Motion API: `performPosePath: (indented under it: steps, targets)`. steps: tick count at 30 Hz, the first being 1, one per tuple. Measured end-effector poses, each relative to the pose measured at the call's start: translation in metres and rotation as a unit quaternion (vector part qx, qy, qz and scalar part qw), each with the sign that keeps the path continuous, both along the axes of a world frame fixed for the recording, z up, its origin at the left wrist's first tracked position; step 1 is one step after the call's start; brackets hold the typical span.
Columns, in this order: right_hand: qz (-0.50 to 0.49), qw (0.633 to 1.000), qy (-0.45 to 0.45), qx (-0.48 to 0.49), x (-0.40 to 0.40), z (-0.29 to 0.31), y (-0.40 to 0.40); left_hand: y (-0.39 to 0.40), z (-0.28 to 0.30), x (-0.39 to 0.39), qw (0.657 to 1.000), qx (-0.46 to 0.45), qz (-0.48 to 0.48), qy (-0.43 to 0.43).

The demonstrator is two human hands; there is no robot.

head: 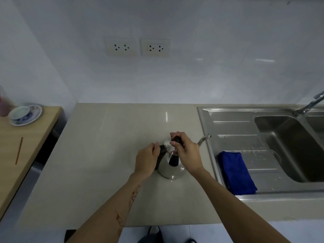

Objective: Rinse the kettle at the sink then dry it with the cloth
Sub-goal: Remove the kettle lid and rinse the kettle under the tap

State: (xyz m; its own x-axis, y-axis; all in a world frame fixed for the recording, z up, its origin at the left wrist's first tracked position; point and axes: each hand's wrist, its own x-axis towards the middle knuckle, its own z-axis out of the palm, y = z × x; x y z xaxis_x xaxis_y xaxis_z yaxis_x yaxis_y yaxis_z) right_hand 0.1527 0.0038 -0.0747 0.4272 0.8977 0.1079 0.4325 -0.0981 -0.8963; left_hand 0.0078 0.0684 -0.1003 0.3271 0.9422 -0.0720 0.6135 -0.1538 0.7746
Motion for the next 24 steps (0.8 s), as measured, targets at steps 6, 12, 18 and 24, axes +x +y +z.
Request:
performPosePath:
  steps: [6,12,18,24]
  targets:
    - [0.008,0.998,0.069,0.009,0.004,0.015,-0.002,-0.001,0.002,0.000,1.000,0.001,-0.003,-0.008]
    - [0.009,0.995,0.098,0.017,0.006,0.015,-0.001,0.000,-0.002,0.000,1.000,-0.002,0.000,-0.017]
    - [-0.007,0.984,0.172,0.046,0.023,0.010,0.000,-0.005,0.001,0.004,1.000,-0.001,0.011,-0.024]
    - [-0.192,0.936,0.258,0.143,0.018,-0.002,-0.036,-0.003,0.003,0.004,1.000,-0.008,0.011,0.007]
